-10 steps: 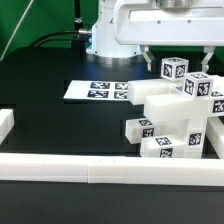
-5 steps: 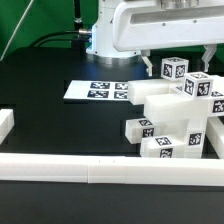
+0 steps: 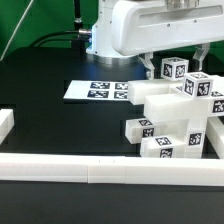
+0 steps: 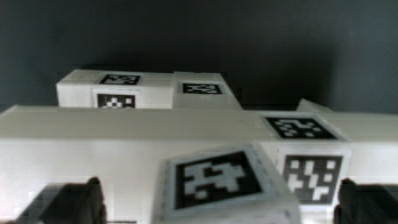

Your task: Assemble chair

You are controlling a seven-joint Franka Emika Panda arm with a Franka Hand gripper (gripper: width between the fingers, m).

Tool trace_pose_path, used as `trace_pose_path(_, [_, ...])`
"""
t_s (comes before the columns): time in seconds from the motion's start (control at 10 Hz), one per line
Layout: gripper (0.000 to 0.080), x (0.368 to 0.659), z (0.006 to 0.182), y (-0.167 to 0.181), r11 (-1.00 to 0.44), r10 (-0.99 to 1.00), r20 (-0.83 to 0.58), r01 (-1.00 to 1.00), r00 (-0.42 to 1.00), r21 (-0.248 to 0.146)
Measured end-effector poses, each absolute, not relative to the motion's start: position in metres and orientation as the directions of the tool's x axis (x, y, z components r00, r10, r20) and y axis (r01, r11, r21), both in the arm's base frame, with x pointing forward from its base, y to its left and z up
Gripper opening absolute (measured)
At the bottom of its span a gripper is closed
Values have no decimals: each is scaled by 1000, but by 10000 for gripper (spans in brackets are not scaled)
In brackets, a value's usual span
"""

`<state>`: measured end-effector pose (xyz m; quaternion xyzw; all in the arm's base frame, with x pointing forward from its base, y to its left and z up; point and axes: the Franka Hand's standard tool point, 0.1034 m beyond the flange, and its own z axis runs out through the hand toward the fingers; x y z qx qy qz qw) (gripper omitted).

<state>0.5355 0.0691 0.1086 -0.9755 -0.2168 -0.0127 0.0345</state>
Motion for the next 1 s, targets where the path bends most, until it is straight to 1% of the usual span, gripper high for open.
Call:
trace_pose_path(0.1, [559, 535, 108, 69, -904, 421, 39, 423, 906, -62])
trace_pose_path(0.2, [559, 535, 108, 69, -905, 419, 39, 420, 907, -62])
trace_pose_path(0.3, [357, 535, 108, 69, -905, 419, 39, 421, 907, -62])
trace_pose_path(0.4, [265, 536, 108, 69, -906, 417, 39, 419, 908, -62])
trace_pose_path(0.6, [265, 536, 108, 69, -923, 377, 37, 378, 926, -64])
trace_pose_path(1.0, [265, 535, 108, 70, -992, 100, 17, 101, 995, -72])
